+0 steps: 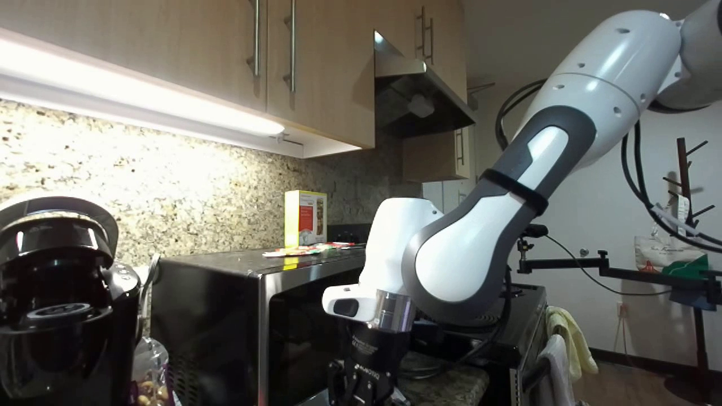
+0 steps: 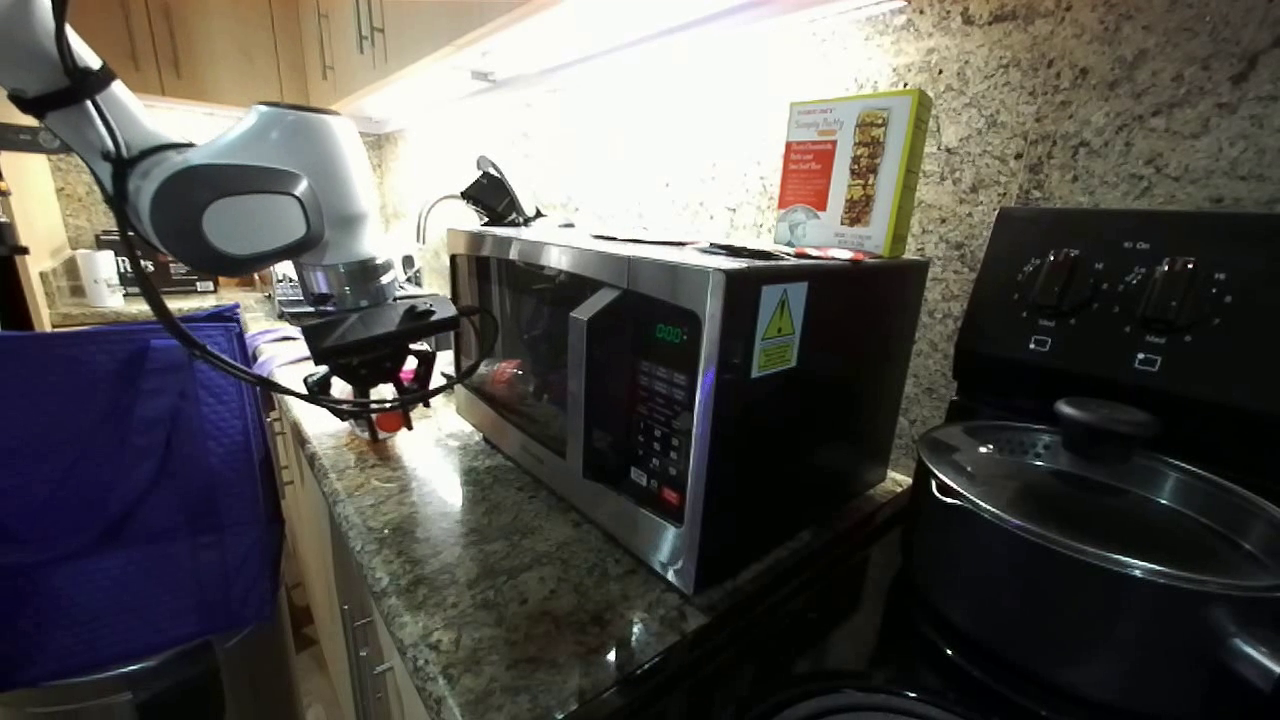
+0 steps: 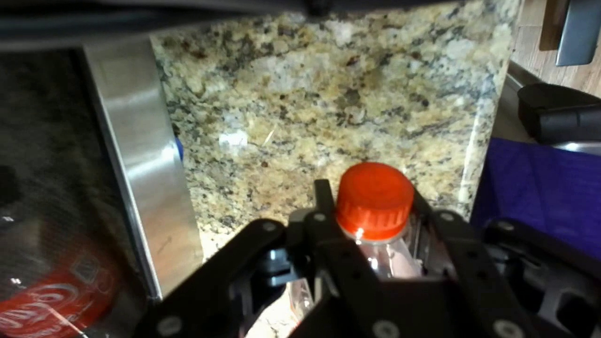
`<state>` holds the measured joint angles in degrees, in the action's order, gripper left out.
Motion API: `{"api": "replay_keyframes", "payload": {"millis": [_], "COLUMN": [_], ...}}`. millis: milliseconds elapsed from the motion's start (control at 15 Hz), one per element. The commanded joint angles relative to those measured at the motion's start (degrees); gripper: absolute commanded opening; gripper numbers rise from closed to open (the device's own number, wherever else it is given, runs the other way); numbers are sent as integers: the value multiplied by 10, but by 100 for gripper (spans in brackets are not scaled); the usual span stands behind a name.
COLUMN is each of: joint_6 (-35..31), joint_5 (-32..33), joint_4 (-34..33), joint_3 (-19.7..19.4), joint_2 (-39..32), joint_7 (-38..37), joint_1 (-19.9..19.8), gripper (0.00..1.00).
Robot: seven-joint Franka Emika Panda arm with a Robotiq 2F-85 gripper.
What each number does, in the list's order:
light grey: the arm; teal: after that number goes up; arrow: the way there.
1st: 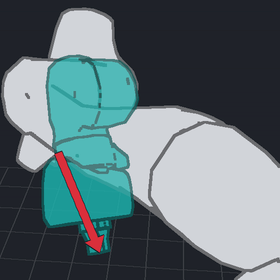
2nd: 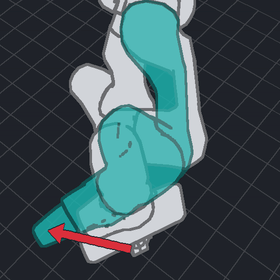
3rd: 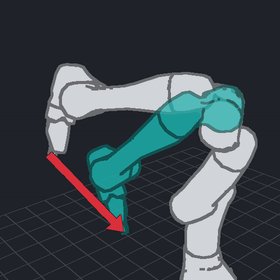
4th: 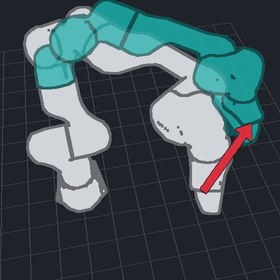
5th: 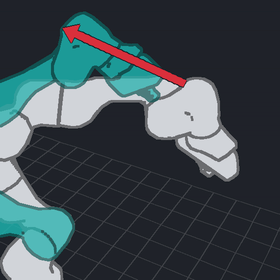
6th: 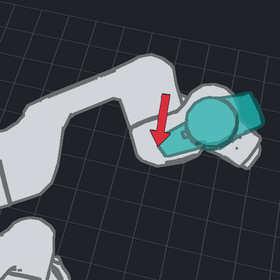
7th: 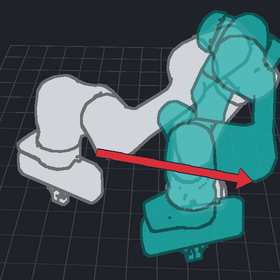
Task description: Close the microwave door then take the bottle from the top of the microwave and place it on the counter top then close the top of the coffee maker
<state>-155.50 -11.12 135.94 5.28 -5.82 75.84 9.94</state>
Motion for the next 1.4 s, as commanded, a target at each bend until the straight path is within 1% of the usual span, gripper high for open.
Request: {"api": "replay_keyframes", "payload": {"millis": [0, 67, 133, 333, 400, 467, 533, 600, 800, 867, 933, 1000, 1200, 1267, 1333], "joint_6": [-52, -61, -68, -79, -74, -78, -84, -87, -111, -118, -114, -109, -111, -104, -103], "joint_5": [-45, -48, -62, -46, -38, -28, -21, -17, 34, 51, 51, 58, 51, 32, 27], "joint_4": [18, 22, 25, 25, 23, 21, 21, 20, 22, 24, 26, 33, 56, 67, 81], "joint_3": [31, 34, 42, 49, 49, 48, 48, 49, 41, 39, 42, 37, 42, 48, 50], "joint_2": [-5, -7, -8, -12, -13, -14, -13, -13, -11, -8, -3, 5, 40, 59, 81], "joint_7": [-15, -27, -16, -8, -11, -14, -12, -6, -18, -26, -29, -59, -109, -121, -146], "joint_1": [-24, -27, -32, -40, -42, -42, -43, -45, -45, -44, -46, -44, -40, -39, -34], "gripper": [15, 15, 15, 16, 62, 63, 68, 75, 94, 98, 100, 100, 100, 100, 100]}}
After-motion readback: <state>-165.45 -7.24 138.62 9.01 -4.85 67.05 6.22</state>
